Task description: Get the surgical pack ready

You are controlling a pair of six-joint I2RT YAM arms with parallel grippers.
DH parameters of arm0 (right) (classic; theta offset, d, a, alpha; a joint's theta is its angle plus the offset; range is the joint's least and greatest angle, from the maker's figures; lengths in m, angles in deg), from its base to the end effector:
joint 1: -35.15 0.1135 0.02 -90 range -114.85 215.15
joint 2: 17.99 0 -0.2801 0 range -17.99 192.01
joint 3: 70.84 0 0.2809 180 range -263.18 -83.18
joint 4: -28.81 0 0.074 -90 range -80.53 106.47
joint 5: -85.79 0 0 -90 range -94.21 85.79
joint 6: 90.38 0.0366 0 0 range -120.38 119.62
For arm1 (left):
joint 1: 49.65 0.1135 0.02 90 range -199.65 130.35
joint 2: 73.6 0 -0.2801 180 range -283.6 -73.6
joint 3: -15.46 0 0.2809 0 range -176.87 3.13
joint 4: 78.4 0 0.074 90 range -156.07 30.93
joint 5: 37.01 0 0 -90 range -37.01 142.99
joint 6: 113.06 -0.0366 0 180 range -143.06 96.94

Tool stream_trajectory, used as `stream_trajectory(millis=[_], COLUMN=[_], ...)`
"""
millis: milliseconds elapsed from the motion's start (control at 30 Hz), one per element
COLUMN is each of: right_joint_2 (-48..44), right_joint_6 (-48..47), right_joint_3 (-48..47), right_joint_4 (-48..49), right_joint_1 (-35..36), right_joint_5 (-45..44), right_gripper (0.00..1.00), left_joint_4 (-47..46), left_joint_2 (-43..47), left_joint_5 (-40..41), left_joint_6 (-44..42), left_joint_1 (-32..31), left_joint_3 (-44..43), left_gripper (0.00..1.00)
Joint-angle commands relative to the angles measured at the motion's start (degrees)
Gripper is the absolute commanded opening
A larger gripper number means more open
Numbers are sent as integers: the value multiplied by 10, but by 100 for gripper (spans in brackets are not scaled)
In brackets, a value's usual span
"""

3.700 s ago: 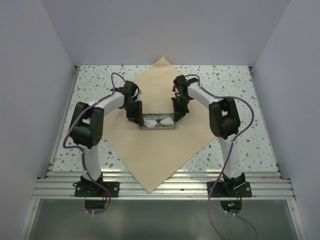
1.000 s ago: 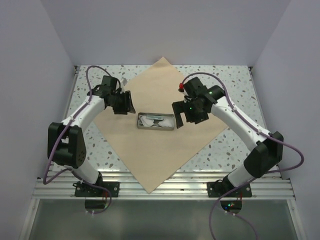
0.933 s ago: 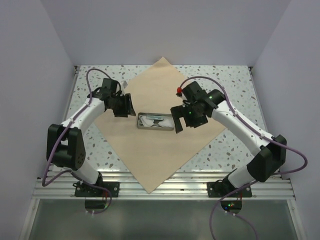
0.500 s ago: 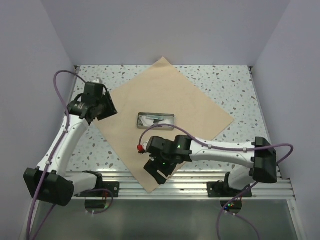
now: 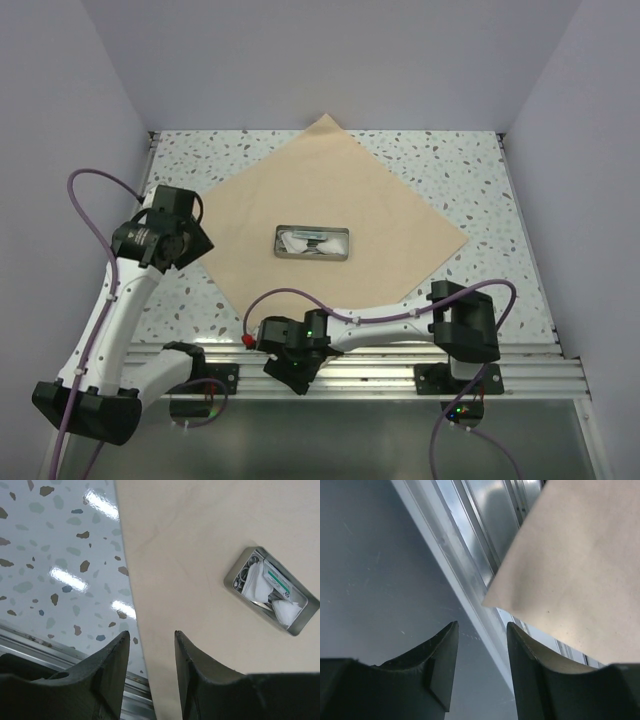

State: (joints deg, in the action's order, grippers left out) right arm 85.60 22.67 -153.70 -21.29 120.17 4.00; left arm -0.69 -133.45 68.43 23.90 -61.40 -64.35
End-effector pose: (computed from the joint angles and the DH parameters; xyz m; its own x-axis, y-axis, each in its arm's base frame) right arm 0.0282 0.3837 0.1822 -0.4631 -0.8505 -0.2493 -0.8789 0.4045 0.2527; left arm 0.1994 -0.0315 0.3592 -0.6069 -0.5933 -0.5288 -0.5661 0.7897 -0.2363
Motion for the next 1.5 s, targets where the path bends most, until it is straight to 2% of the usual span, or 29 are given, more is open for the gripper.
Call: stream_trajectory(millis=[0, 400, 600, 900, 1200, 1400, 1467], right_joint_2=[6, 44, 52, 46, 0, -53, -62], right_joint_6=[-2, -9, -13, 2, 12, 16, 9], right_joint_3=[-32, -39, -44, -41, -53, -80, -107], right_joint_4=[39, 36, 27, 14, -2, -31, -52], right_joint_1=[5, 6, 6, 7, 3, -61, -103], right_joint_5=[0, -10, -21, -79, -127, -137, -137], right_gripper=[47, 45, 39, 14, 3, 0, 0], left_joint_4=[18, 20, 20, 18, 16, -1, -4], left_joint_2=[13, 9, 3, -9, -20, -15, -17], left_joint_5=[10, 8, 12, 15, 20, 28, 30], left_joint_6=[20, 15, 9, 7, 1, -7, -9], left_joint_1=[1, 1, 1, 1, 2, 1, 2], left_joint_3=[12, 26, 25, 16, 3, -13, -21], left_gripper=[45, 45, 45, 45, 45, 45, 45])
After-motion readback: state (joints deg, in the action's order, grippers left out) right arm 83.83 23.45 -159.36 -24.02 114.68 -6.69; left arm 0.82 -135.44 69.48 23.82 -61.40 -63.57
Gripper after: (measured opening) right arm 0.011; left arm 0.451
